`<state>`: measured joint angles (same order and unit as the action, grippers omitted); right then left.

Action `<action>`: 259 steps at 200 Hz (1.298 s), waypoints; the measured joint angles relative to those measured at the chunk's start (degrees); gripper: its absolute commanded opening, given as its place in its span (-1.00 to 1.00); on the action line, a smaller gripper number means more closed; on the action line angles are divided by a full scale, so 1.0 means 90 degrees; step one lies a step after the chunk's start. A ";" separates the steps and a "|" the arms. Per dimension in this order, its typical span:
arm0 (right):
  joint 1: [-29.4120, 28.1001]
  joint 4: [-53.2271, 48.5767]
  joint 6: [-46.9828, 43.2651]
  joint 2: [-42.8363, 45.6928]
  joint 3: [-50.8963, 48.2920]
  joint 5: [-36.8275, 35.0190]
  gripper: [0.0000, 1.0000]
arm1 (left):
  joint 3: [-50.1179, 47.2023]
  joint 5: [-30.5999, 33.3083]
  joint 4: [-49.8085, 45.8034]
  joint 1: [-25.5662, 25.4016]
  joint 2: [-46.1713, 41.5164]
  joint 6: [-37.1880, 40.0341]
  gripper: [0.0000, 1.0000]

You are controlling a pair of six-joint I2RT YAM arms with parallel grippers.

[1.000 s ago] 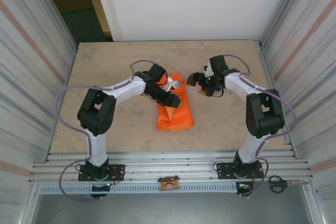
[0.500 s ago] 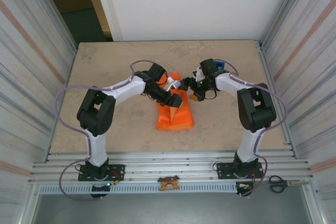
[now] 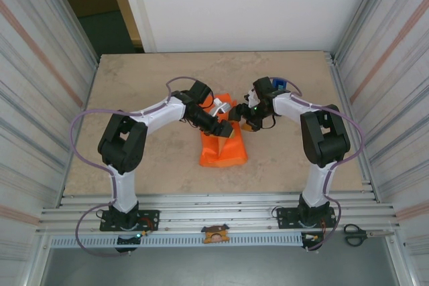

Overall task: Wrap the gift box in paper
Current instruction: Second fold the wrapping paper around the gift box.

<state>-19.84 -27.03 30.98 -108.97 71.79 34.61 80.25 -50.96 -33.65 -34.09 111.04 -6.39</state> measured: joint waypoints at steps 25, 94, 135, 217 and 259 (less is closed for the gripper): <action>-0.0002 0.0002 -0.0005 0.0002 0.0000 -0.0005 0.43 | 0.0000 -0.0083 0.0000 0.0000 -0.0034 -0.0005 0.61; -0.0007 0.0073 -0.0029 0.0087 -0.0073 -0.0046 0.21 | -0.0015 -0.0277 0.0131 0.0000 -0.0051 -0.0061 0.66; -0.0007 0.0165 -0.0068 0.0136 -0.0148 -0.0053 0.23 | -0.0151 -0.0398 0.0415 0.0056 -0.0126 -0.0260 0.73; -0.0007 0.0216 -0.0070 0.0155 -0.0170 -0.0049 0.19 | -0.0920 0.0010 0.1479 0.0731 -0.1467 -0.1001 0.72; -0.0012 0.0279 -0.0068 0.0160 -0.0194 -0.0024 0.15 | -0.1304 0.1355 0.1528 0.1268 -0.1906 -0.1800 0.79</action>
<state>-19.94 -24.51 30.37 -107.53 70.04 34.39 68.51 -38.76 -19.90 -22.68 93.89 -22.59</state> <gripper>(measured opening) 0.576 0.891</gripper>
